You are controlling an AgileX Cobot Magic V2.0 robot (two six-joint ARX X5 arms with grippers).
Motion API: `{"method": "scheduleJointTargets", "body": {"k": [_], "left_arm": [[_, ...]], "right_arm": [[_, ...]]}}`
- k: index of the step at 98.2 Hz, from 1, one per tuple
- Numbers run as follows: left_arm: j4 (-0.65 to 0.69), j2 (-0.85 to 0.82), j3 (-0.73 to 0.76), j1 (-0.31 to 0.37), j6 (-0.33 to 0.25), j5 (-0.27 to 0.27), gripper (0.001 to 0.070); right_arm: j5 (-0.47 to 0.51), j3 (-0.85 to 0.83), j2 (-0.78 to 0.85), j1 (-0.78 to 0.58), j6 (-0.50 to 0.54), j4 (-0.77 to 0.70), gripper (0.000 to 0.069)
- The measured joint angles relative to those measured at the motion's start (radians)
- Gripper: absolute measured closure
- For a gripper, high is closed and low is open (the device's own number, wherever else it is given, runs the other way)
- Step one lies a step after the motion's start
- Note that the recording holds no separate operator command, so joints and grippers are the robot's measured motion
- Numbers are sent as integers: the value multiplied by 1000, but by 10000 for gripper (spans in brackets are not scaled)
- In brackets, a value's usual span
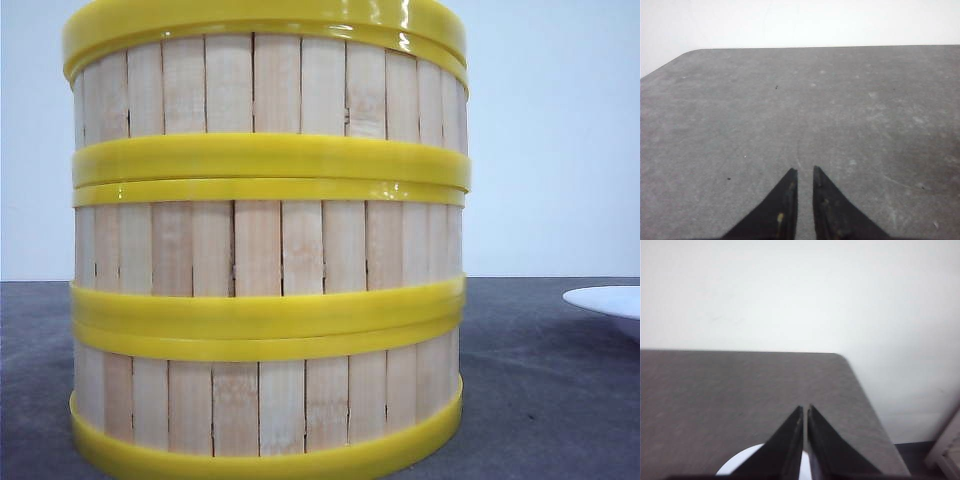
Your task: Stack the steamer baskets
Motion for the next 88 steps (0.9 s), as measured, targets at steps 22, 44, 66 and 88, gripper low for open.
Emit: {"method": "scheduleJointTargets", "body": {"k": [22, 44, 66, 88], "left_arm": [[0, 0, 0, 0, 0, 0, 681], [0, 0, 0, 0, 0, 0, 681], [0, 0, 0, 0, 0, 0, 681], [0, 0, 0, 0, 0, 0, 681]], "right_arm": [[-259, -81, -33, -277, -68, 181, 681], [-378, -391, -164, -377, -76, 446, 681], [-395, -733, -348, -381, -67, 588, 681], [-399, -984, -485, -381, 5, 676, 681]]}}
